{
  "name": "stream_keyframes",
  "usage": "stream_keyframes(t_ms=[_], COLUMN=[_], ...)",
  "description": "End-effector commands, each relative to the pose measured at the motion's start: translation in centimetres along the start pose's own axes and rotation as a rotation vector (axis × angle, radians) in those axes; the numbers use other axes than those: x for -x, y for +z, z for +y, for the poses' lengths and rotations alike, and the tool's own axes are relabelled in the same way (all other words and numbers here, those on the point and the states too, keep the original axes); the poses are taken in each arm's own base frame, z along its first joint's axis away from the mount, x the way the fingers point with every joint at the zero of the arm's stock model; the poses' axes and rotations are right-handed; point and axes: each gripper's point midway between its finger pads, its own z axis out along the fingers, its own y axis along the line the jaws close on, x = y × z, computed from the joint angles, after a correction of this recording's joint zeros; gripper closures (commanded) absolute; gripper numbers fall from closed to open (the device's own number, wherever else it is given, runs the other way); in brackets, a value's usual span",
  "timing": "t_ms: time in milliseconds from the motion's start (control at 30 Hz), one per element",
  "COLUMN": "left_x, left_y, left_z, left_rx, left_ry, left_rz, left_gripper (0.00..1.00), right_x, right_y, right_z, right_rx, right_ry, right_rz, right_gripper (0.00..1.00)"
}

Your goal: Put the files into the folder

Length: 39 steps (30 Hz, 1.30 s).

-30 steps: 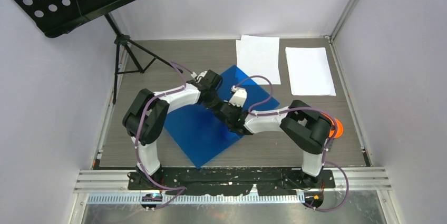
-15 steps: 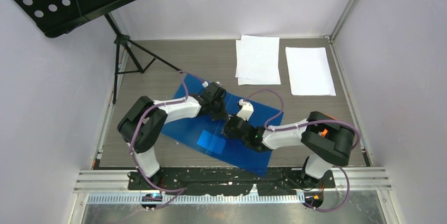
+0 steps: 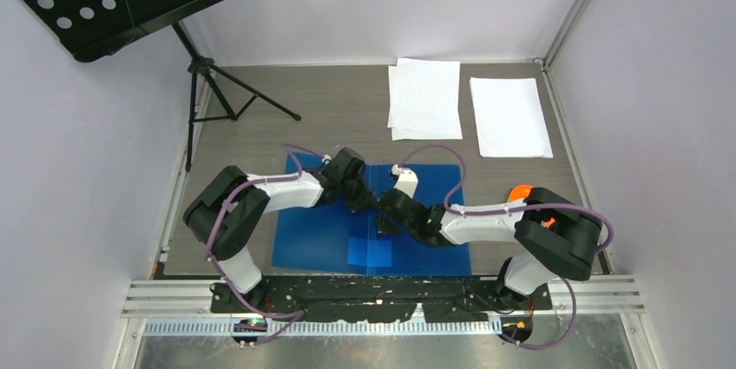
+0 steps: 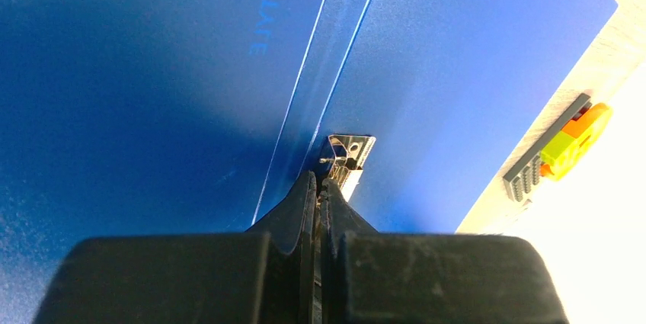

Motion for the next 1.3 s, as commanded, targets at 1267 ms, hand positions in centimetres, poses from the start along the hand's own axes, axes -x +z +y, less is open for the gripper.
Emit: stream_keyframes(t_ms=[1267], left_x=[-5.7], left_y=[0.2], left_z=[13.4], left_rx=[0.511], left_ry=[-0.059], left_rz=[0.178], left_gripper=[1.00], right_x=[-2.0], right_y=[-4.7], right_z=[-3.0], right_rx=[-0.178], right_ry=[-0.277], right_rz=[0.142], right_gripper=[0.74])
